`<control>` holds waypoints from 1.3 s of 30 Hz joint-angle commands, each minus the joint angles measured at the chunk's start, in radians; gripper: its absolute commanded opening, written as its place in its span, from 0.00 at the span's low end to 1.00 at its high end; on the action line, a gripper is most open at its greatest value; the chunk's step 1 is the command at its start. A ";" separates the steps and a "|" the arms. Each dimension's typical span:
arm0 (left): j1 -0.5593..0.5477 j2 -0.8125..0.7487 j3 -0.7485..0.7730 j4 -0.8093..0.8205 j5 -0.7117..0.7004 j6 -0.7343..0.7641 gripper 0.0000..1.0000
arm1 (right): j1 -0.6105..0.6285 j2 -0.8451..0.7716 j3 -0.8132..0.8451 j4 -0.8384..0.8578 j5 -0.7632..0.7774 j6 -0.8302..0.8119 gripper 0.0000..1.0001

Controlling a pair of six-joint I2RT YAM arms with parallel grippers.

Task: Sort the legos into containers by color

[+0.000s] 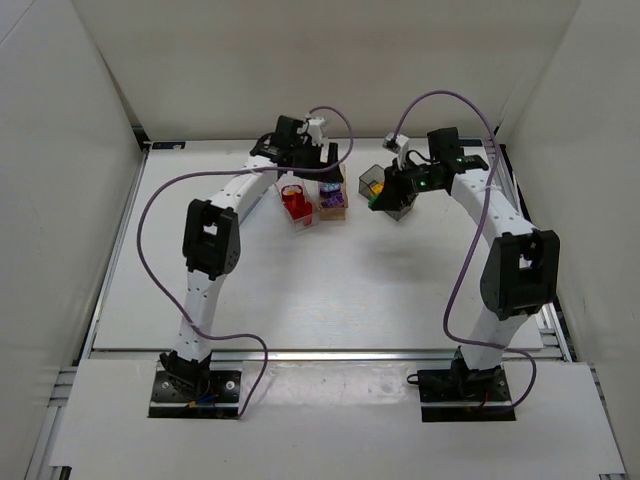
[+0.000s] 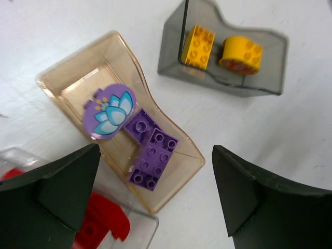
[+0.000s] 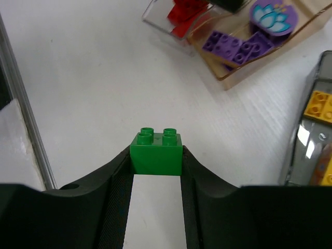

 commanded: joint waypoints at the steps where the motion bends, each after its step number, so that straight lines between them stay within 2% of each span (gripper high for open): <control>1: 0.067 -0.246 0.069 0.065 0.023 -0.029 0.99 | -0.014 0.051 0.110 0.102 -0.028 0.074 0.00; 6: 0.214 -0.417 0.040 0.032 0.061 -0.104 0.99 | 0.034 0.228 0.314 0.207 -0.039 0.278 0.00; 8: 0.260 -0.457 0.003 0.013 0.131 -0.127 0.99 | 0.084 0.278 0.418 0.220 -0.023 0.302 0.00; 9: 0.306 -0.501 -0.061 0.001 0.159 -0.134 1.00 | 0.126 0.331 0.499 0.220 -0.010 0.336 0.00; 12: 0.366 -0.603 -0.196 -0.005 0.190 -0.122 0.99 | 0.191 0.428 0.601 0.228 0.021 0.399 0.00; 13: 0.395 -0.631 -0.284 -0.005 0.190 -0.112 0.99 | 0.212 0.448 0.650 0.243 0.030 0.410 0.00; 16: 0.443 -0.742 -0.424 -0.011 0.205 -0.095 0.99 | 0.323 0.529 0.739 0.277 0.101 0.455 0.00; 19: 0.478 -0.831 -0.532 -0.017 0.228 -0.062 0.99 | 0.372 0.592 0.776 0.344 0.203 0.520 0.00; 22: 0.495 -0.886 -0.589 -0.024 0.270 -0.047 0.99 | 0.418 0.629 0.756 0.507 0.262 0.577 0.00; 25: 0.503 -0.926 -0.623 -0.079 0.247 -0.016 0.99 | 0.446 0.672 0.759 0.615 0.300 0.600 0.00; 27: 0.526 -0.954 -0.656 -0.082 0.221 -0.010 1.00 | 0.455 0.681 0.716 0.751 0.331 0.646 0.00; 35: 0.640 -0.986 -0.690 -0.100 0.259 -0.012 0.99 | 0.495 0.737 0.664 0.961 0.349 0.655 0.03; 37: 0.650 -0.984 -0.680 -0.128 0.262 -0.007 0.99 | 0.509 0.775 0.745 0.937 0.348 0.660 0.03; 39: 0.655 -0.987 -0.672 -0.146 0.259 0.002 0.99 | 0.522 0.810 0.759 0.957 0.372 0.660 0.04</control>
